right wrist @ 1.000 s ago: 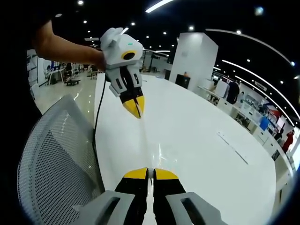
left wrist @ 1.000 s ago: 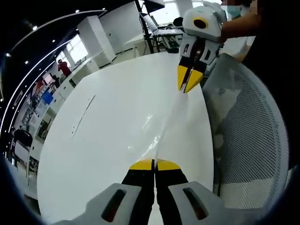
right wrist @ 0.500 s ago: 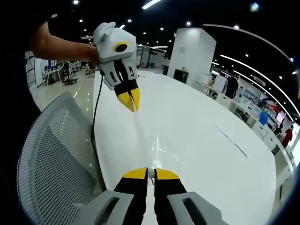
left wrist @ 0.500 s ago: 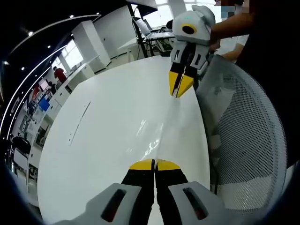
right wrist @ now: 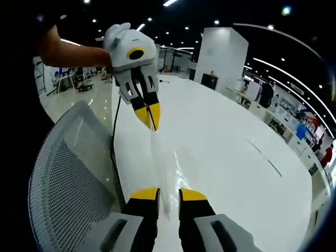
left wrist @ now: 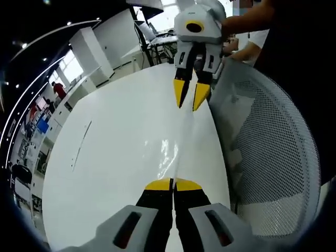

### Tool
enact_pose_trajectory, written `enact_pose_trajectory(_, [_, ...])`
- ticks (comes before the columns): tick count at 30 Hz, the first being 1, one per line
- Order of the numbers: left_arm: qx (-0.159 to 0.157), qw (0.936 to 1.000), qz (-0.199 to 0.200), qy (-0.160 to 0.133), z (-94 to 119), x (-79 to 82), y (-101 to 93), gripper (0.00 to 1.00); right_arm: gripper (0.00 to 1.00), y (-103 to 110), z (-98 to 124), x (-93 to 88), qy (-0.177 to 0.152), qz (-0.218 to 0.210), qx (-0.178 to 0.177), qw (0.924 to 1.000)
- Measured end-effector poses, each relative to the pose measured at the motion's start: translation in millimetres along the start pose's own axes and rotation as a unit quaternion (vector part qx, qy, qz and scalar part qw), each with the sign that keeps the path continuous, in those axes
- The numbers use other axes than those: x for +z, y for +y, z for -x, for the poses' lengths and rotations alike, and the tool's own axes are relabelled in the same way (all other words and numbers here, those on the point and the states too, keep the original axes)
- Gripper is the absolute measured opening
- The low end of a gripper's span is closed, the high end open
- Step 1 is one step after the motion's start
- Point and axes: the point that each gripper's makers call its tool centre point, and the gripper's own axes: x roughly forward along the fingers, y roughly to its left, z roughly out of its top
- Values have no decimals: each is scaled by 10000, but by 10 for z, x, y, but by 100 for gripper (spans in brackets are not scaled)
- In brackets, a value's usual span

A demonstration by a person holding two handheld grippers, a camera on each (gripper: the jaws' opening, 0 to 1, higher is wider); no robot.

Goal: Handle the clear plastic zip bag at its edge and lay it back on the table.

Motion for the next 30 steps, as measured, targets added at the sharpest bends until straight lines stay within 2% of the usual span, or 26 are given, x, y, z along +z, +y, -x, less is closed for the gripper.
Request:
enact_pose_trajectory(10, [32,9999,-84,-56,-17,64,-40,0,11,90,63,166,-37,235,176,9996])
enact_pose_trajectory(21, [67,9998,-29,-165,0,185,-61,0,8,136,-84,164,-54,190,255,9995])
enact_pose_trajectory(24, [76,9998,-26,-194,-7,207,-72,0,2,144,-116,163,-92,127,283,9995])
enact_pose_trajectory(30, [169,9995,-12,-282,10,229,-44,0,0,129,-164,153,-114,17,259,9996])
